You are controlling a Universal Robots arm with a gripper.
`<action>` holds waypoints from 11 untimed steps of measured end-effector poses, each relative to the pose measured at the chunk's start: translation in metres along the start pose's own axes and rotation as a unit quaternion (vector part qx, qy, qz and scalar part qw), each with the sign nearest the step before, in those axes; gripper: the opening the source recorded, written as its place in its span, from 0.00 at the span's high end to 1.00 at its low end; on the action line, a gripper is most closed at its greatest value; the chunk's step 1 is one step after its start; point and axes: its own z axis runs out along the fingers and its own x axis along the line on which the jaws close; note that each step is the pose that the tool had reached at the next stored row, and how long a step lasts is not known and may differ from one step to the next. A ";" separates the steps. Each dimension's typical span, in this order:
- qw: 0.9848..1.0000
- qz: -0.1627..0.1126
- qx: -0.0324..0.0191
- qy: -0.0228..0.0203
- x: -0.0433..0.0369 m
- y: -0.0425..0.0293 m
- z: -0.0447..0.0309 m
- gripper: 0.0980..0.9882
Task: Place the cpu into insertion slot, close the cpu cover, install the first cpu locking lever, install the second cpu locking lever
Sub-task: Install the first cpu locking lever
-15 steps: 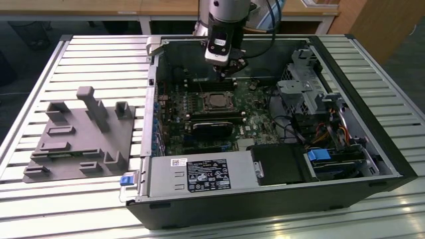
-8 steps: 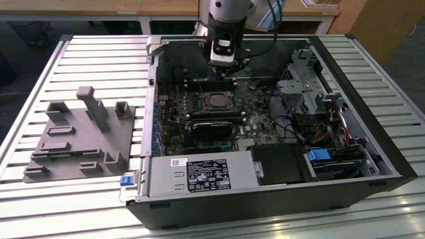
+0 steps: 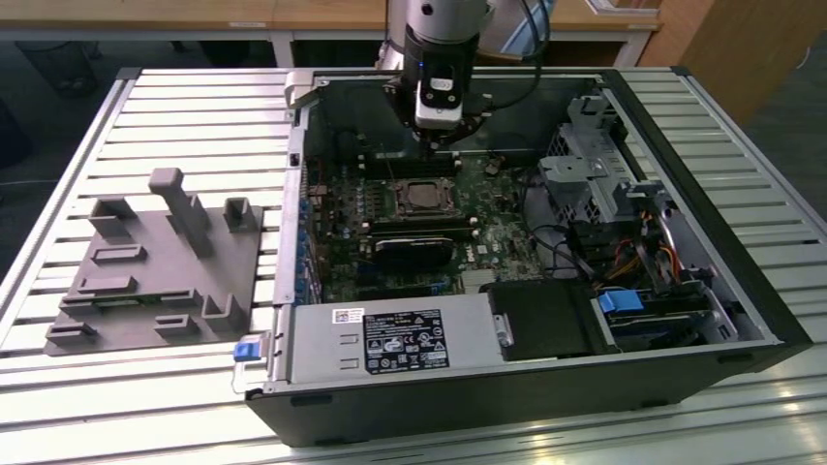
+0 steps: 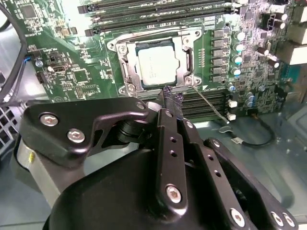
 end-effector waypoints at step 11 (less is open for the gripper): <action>0.997 -0.074 0.003 0.003 0.0004 -0.0003 0.0000 0.99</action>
